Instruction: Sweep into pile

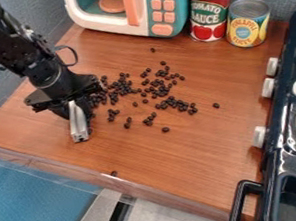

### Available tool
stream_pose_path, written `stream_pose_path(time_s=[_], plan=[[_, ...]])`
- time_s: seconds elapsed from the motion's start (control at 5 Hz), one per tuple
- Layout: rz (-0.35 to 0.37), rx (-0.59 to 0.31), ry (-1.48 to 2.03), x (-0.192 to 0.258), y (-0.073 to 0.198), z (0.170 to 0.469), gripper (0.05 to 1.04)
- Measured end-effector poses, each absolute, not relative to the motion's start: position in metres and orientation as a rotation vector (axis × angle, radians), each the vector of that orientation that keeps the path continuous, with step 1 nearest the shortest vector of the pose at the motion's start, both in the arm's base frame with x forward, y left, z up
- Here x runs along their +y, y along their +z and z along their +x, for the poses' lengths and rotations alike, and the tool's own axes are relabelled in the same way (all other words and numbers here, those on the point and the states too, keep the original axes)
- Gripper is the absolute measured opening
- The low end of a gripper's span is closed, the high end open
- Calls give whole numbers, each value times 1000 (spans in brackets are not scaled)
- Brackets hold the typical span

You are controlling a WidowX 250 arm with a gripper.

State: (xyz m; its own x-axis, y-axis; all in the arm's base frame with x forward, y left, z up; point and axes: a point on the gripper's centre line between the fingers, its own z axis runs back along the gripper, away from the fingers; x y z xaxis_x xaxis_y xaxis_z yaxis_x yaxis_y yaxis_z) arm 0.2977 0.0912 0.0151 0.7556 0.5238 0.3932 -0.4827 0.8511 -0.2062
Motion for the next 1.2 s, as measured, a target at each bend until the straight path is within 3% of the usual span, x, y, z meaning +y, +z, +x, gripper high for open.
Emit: stream_pose_path(time_s=[0.4,1.2], plan=[[-124,-471,579,71,16,319,381],[-169,-466,561,28,17,330,381]])
